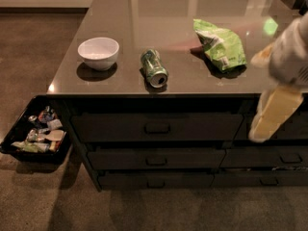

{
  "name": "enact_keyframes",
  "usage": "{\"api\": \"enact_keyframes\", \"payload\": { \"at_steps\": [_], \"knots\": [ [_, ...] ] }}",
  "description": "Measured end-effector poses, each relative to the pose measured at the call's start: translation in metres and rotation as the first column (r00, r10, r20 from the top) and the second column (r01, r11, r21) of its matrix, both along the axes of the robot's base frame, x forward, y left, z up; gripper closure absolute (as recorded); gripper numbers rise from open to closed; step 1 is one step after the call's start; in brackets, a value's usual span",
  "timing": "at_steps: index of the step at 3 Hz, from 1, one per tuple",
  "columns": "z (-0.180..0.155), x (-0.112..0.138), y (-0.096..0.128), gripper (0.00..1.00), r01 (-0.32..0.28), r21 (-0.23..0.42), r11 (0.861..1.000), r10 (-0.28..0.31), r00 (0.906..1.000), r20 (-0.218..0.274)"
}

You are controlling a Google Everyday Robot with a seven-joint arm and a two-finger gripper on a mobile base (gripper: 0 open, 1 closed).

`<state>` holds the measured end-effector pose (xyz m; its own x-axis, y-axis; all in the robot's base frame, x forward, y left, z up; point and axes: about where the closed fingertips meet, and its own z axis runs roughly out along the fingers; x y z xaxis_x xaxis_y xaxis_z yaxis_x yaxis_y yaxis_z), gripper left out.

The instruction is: Open bottom drawer

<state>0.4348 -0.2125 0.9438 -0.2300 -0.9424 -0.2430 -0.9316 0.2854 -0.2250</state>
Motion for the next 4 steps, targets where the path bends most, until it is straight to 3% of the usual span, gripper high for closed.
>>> {"api": "enact_keyframes", "payload": {
  "at_steps": [1,2,3,4],
  "knots": [
    [-0.074,-0.017,0.019,0.00,-0.040,0.143,0.989,0.045,0.9985,-0.032],
    [-0.172,-0.030,0.048,0.00,-0.148,0.312,0.939,0.195,0.9727,-0.126],
    [-0.171,-0.030,0.048,0.00,-0.147,0.311,0.939,0.194,0.9729,-0.125],
    [-0.186,-0.028,0.053,0.00,-0.163,0.356,0.920,0.222,0.9663,-0.131]
  ]
}}
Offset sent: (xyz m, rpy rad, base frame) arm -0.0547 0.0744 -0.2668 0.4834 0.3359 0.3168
